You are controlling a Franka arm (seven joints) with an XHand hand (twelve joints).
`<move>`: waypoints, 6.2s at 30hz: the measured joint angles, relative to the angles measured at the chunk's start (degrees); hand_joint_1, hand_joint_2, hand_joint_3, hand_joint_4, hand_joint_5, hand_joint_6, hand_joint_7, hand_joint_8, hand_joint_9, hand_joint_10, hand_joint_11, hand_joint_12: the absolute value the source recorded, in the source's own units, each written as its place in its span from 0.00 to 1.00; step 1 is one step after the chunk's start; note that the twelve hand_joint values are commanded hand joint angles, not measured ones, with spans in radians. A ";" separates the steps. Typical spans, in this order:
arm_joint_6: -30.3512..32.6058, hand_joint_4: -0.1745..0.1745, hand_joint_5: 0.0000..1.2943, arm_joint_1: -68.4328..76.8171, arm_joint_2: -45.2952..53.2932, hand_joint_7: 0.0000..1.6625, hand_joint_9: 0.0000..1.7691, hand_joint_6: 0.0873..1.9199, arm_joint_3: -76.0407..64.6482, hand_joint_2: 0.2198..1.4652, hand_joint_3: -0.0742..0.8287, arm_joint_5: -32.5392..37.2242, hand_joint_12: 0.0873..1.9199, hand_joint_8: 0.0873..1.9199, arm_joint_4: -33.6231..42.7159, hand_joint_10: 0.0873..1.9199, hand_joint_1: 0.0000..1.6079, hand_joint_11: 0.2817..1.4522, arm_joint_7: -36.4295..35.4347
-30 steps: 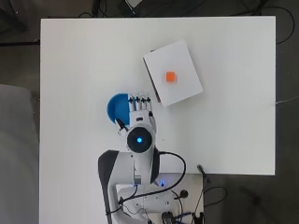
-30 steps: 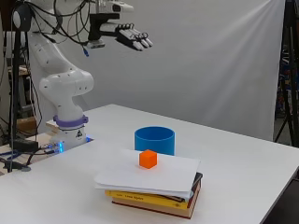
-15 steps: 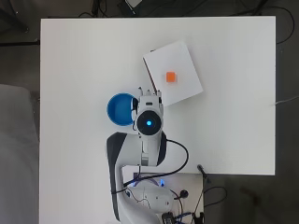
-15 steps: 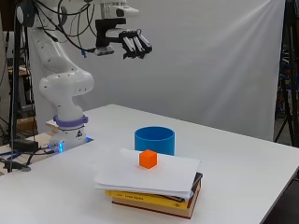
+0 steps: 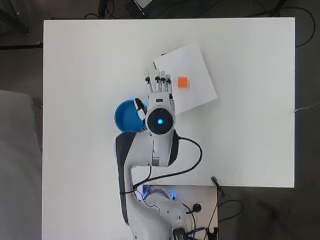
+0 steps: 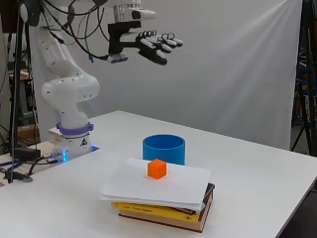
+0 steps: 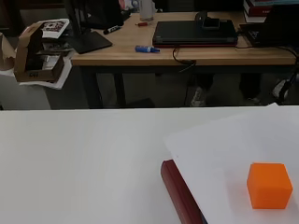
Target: Teleoperate dual arm-hand system to pick and place objects
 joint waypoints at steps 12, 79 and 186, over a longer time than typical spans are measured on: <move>7.32 0.63 0.25 -1.74 32.70 0.29 0.36 0.00 -3.42 0.67 0.08 -0.81 0.00 0.00 17.31 0.00 0.25 0.28 5.85; 21.06 0.76 0.38 74.94 50.76 0.36 0.39 0.00 -91.91 0.68 0.09 20.60 0.00 0.00 -2.80 0.00 0.38 0.26 -16.00; -0.72 0.72 0.22 18.28 1.67 0.23 0.29 0.00 -6.55 0.71 0.09 -8.24 0.00 0.00 0.79 0.00 0.22 0.15 14.11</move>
